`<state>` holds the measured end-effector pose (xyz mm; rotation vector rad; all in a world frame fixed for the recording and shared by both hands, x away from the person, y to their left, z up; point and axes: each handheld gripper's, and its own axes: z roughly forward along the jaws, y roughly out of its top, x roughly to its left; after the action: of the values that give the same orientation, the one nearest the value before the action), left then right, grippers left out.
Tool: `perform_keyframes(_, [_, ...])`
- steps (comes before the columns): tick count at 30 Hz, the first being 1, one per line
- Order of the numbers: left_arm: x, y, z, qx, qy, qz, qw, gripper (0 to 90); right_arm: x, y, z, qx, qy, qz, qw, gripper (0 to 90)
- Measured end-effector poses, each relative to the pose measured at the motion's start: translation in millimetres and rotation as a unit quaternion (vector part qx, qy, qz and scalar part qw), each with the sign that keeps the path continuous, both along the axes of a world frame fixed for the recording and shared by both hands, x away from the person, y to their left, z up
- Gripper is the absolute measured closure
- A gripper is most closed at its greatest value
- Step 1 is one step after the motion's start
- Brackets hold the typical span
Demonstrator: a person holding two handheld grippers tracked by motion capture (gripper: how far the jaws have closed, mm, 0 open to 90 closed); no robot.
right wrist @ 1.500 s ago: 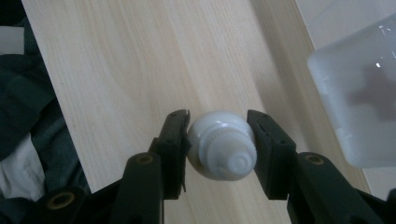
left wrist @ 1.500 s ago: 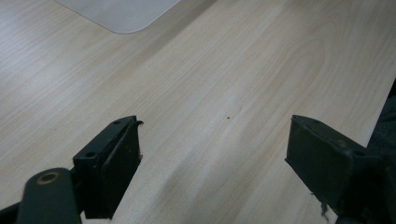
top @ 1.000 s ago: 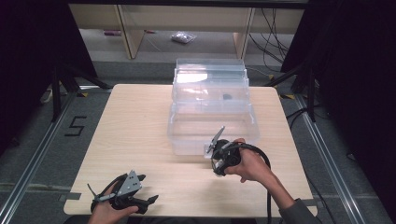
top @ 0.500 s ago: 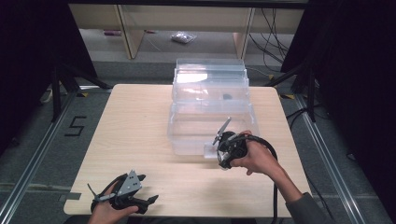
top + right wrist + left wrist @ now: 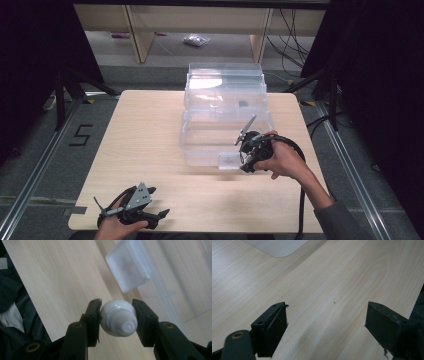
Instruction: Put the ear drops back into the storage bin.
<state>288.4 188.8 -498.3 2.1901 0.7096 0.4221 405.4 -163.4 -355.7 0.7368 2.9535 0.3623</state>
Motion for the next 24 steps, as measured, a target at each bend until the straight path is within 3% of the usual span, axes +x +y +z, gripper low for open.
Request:
perform_keyframes(5, [0.2, 0.3, 0.3, 0.001, 0.001, -0.001, 1.0, 17.2, 5.0, -7.4, 11.3, -0.005, -0.003, -0.019, 0.9998, 60.2])
perform_keyframes(24, [0.5, 0.6, -0.3, -0.002, 0.001, 0.0, 1.0, 17.2, 38.7, -27.2, 36.4, -0.01, -0.019, -0.046, 0.9987, 60.2])
